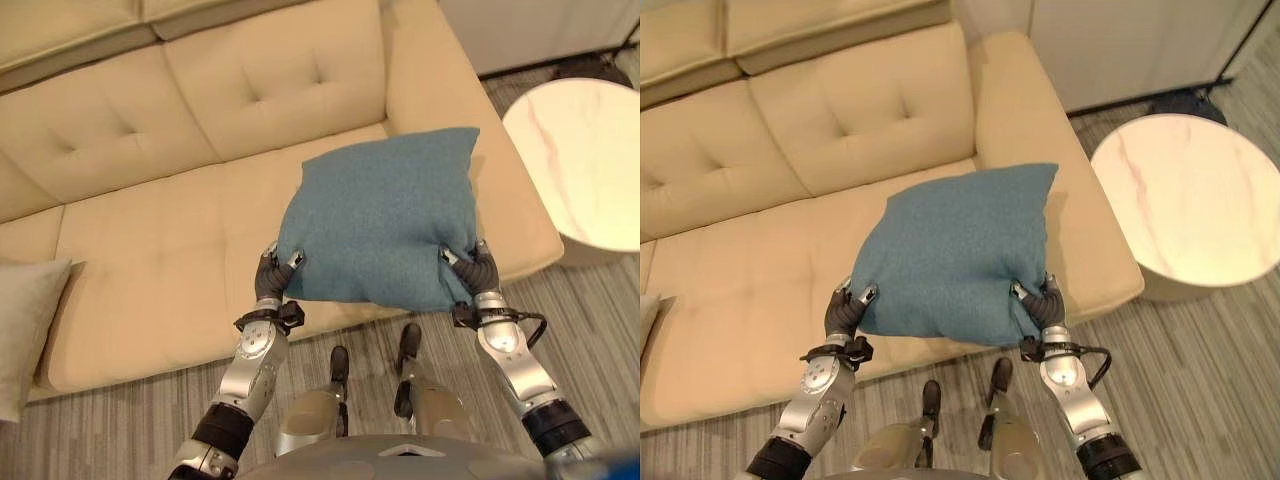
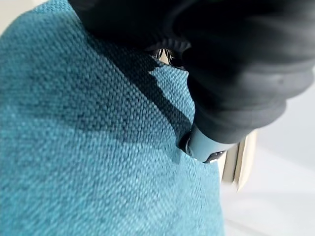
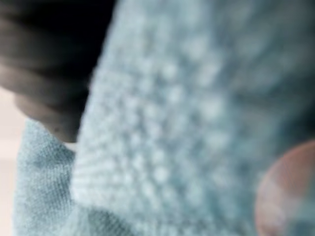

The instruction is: Pick up all the scattered cushions and arrange them neatly on the sofa.

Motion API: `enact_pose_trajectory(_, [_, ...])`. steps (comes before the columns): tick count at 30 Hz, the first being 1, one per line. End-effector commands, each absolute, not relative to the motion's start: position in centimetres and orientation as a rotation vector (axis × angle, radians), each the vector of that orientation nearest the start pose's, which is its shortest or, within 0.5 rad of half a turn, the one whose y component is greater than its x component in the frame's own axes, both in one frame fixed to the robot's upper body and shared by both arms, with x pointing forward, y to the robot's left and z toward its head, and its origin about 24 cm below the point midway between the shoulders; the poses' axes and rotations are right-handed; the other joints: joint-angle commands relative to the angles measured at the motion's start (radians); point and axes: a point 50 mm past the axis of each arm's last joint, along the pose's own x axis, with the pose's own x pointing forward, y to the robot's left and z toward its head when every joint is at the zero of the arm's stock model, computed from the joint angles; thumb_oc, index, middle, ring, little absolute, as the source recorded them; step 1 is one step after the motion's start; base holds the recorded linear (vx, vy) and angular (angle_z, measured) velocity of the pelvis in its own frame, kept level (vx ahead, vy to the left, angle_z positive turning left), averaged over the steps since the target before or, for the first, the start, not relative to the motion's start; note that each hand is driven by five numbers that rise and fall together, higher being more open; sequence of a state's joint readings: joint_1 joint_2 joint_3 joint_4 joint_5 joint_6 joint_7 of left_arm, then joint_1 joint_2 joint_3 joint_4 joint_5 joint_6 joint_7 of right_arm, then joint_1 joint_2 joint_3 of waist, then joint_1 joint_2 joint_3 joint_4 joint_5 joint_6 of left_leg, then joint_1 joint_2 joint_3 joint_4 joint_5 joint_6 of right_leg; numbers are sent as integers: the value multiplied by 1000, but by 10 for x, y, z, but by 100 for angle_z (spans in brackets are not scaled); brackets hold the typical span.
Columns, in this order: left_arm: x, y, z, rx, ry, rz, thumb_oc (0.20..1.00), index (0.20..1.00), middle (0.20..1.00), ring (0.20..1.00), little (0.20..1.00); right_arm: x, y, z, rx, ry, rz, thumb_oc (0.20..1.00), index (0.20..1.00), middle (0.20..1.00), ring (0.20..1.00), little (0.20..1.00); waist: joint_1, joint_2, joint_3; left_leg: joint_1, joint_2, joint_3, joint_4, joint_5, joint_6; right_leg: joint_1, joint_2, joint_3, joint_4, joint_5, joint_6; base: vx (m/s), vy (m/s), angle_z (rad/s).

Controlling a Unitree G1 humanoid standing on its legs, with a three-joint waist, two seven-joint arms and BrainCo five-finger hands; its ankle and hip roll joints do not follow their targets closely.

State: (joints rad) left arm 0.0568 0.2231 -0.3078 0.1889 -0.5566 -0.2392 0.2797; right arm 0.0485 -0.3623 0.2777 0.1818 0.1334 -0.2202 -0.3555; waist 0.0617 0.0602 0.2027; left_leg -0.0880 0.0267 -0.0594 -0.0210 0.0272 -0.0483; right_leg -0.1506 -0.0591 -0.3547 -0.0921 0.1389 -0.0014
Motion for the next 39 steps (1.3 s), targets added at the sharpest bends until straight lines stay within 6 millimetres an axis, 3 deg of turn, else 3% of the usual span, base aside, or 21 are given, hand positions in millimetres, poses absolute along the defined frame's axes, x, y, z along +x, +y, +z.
enact_pose_trajectory(1, [260,144,52,-279,-151,-34,200,200,200,200,200,249,-169,63,-150,-281,-78,200,200,200,200,200,-11,-56,-34,-76,-51,-35,139,-55,-34,135,-48,1,6,-146,97,26,-31,119])
enact_pose_trajectory(4, [258,140,53,-274,-153,-65,200,200,200,200,200,248,-171,64,-136,-288,-93,200,200,200,200,200,3,-56,-40,-86,-33,-26,120,-42,-49,155,-52,-57,5,-158,98,31,46,94])
enact_pose_trajectory(5, [260,138,54,-257,-150,-79,200,200,200,200,200,250,-169,66,-122,-292,-97,200,200,200,200,200,16,-70,-56,-114,-14,-32,72,-5,-55,155,-71,-119,8,-152,112,23,116,90])
enact_pose_trajectory(8, [256,136,52,-257,-140,-90,200,200,200,200,200,249,-169,66,-118,-288,-96,200,200,200,200,200,17,-74,-76,-83,-11,-35,33,-16,-44,177,-80,-151,10,-151,121,162,201,70])
enact_pose_trajectory(9, [254,139,50,-250,-134,-84,200,200,200,200,200,250,-165,65,-108,-280,-86,200,200,200,200,200,16,-82,-82,-64,-20,-30,40,-30,-34,187,-88,-138,17,-149,124,226,445,7])
enact_pose_trajectory(10, [250,143,48,-221,-124,-90,200,200,200,200,200,250,-158,64,-94,-276,-47,200,200,200,200,200,24,-92,-76,-29,-38,-2,55,-65,-1,186,-116,-102,82,-160,131,174,379,-32])
enact_pose_trajectory(11, [250,143,48,-220,-124,-90,200,200,200,200,200,250,-158,64,-93,-276,-47,200,200,200,200,200,26,-92,-75,-28,-38,0,55,-65,-1,186,-116,-100,84,-161,132,126,434,-59])
enact_pose_trajectory(14, [249,151,49,-170,-127,-82,200,200,200,200,200,253,-147,67,-61,-282,-11,200,200,200,200,200,29,-90,-57,19,-58,31,54,-86,48,127,-165,-42,249,-152,152,41,309,-71])
enact_pose_trajectory(15, [248,156,51,-154,-132,-72,200,200,200,200,200,253,-144,68,-52,-287,0,200,200,200,200,200,25,-84,-39,39,-56,42,57,-98,67,81,-172,-6,354,-149,155,52,332,-62])
enact_pose_trajectory(17, [247,158,51,-150,-137,-69,200,200,200,200,200,252,-142,67,-41,-286,2,200,200,200,200,200,23,-82,-37,51,-61,50,58,-105,79,36,-157,18,392,-143,157,83,199,-54])
enact_pose_trajectory(18, [246,157,51,-149,-135,-73,200,200,200,200,200,251,-144,66,-51,-284,-3,200,200,200,200,200,10,-88,-33,78,-76,37,51,-114,86,10,-92,64,356,-161,143,190,80,-34])
enact_pose_trajectory(19, [244,156,49,-149,-123,-80,200,200,200,200,200,251,-146,67,-56,-287,-4,200,200,200,200,200,1,-101,-42,95,-95,25,38,-119,92,0,-51,90,277,-136,145,245,86,-4])
enact_pose_trajectory(22, [248,155,50,-146,-130,-79,200,200,200,200,200,254,-144,68,-59,-293,2,200,200,200,200,200,-6,-111,-40,113,-112,4,49,-145,88,-13,-38,70,195,-110,150,208,-2,31])
enact_pose_trajectory(23, [248,152,50,-156,-135,-83,200,200,200,200,200,252,-149,66,-74,-281,-12,200,200,200,200,200,-14,-117,-50,121,-122,-11,56,-154,81,9,-15,106,158,-108,141,260,-83,54])
enact_pose_trajectory(25, [248,145,52,-177,-144,-109,200,200,200,200,200,249,-159,64,-91,-275,-46,200,200,200,200,200,-25,-120,-67,93,-119,-6,141,-180,36,77,-18,81,73,-92,133,249,-104,109])
enact_pose_trajectory(28, [249,143,55,-200,-153,-109,200,200,200,200,200,251,-161,66,-102,-280,-42,200,200,200,200,200,-18,-125,-61,19,-95,18,251,-195,13,113,-26,88,52,-102,121,57,-4,69])
enact_pose_trajectory(30, [250,142,54,-206,-145,-103,200,200,200,200,200,253,-161,65,-105,-277,-35,200,200,200,200,200,-15,-127,-65,-17,-52,27,207,-162,7,124,-27,95,39,-112,120,36,53,-3])
enact_pose_trajectory(34, [250,142,55,-201,-146,-102,200,200,200,200,200,253,-166,63,-110,-263,-50,200,200,200,200,200,-11,-118,-73,-30,-16,3,98,-88,-2,135,-23,105,34,-121,120,86,104,-29])
enact_pose_trajectory(35, [248,143,51,-188,-129,-97,200,200,200,200,200,252,-167,61,-123,-250,-48,200,200,200,200,200,-12,-112,-92,19,-10,4,32,-75,-1,151,-22,108,25,-122,120,206,181,-55])
enact_pose_trajectory(39, [243,149,46,-158,-107,-96,200,200,200,200,200,248,-168,49,-142,-191,-35,200,200,200,200,200,-8,-118,-104,95,-15,25,-27,-70,5,173,-27,125,13,-114,129,109,95,-33])
